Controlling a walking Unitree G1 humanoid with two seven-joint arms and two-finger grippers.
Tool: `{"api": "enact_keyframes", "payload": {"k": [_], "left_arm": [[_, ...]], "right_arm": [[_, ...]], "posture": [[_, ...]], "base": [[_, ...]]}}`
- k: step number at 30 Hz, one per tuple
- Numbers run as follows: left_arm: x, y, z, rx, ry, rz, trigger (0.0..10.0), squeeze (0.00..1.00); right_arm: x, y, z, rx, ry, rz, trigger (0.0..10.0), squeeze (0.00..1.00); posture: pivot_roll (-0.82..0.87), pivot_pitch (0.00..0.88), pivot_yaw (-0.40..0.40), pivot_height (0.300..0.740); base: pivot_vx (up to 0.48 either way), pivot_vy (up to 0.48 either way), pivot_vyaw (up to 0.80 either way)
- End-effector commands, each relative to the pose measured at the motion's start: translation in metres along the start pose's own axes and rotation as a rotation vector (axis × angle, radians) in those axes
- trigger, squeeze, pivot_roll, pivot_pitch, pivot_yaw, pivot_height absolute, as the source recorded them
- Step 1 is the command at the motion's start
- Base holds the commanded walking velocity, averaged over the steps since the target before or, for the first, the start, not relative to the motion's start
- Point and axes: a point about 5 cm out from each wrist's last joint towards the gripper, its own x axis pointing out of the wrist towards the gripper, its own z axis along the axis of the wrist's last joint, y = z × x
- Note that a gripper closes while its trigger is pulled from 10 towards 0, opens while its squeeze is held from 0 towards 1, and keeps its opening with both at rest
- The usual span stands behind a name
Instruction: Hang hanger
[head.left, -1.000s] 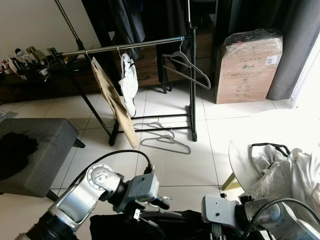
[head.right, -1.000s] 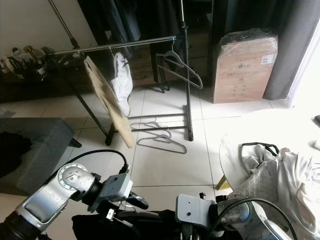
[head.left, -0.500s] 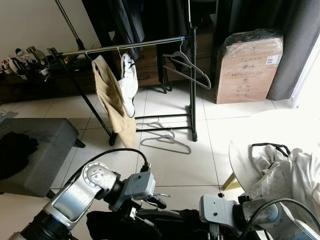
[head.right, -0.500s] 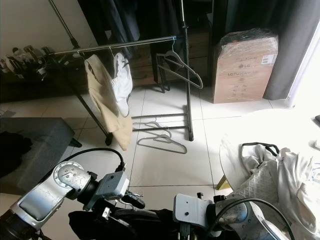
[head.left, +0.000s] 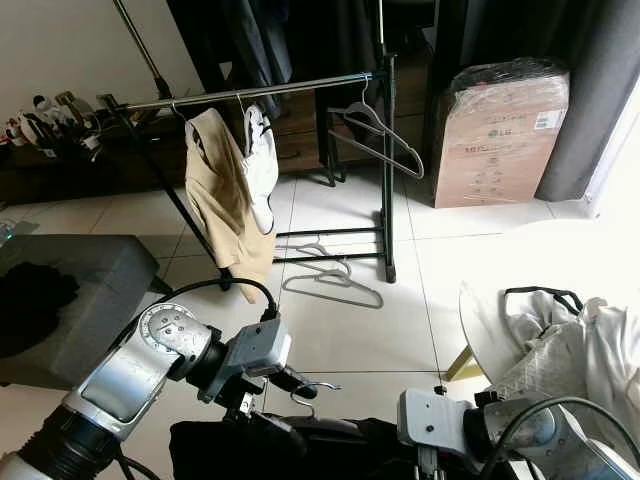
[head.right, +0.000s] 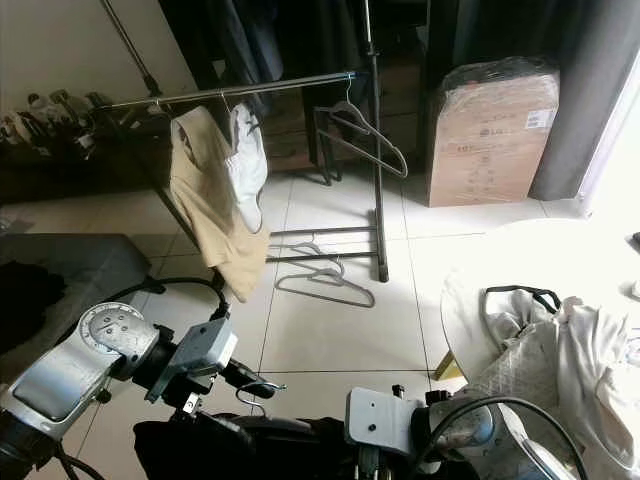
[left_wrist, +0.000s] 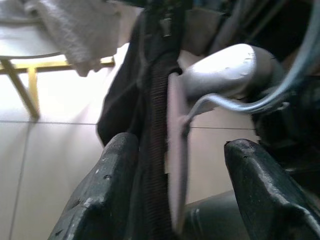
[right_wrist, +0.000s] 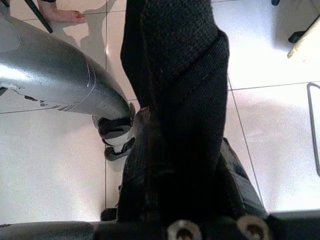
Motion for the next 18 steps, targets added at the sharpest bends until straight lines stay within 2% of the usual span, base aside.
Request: {"api": "enact_keyframes", "payload": {"k": [1, 10, 18], "left_arm": [[-0.005, -0.002, 0.003, 0.008, 0.007, -0.02, 10.0, 0.0], [0.004, -0.004, 0.005, 0.012, -0.008, -0.055, 10.0, 0.0], [0.016, -0.013, 0.004, -0.002, -0.013, -0.136, 10.0, 0.0]], "right_arm": [[0.002, 0.001, 0.01, -0.035, -0.049, 0.008, 0.0, 0.0], [0.002, 0.002, 0.01, -0.037, -0.048, 0.013, 0.0, 0.0], [0.002, 0.001, 0.011, -0.037, -0.051, 0.009, 0.0, 0.0]], "posture": [[-0.19, 0.133, 0.184, 0.74], [-0.19, 0.134, 0.186, 0.74], [-0.19, 0.134, 0.19, 0.74]], "base": [[0.0, 0.0, 0.0], [0.0, 0.0, 0.0], [0.0, 0.0, 0.0]]}}
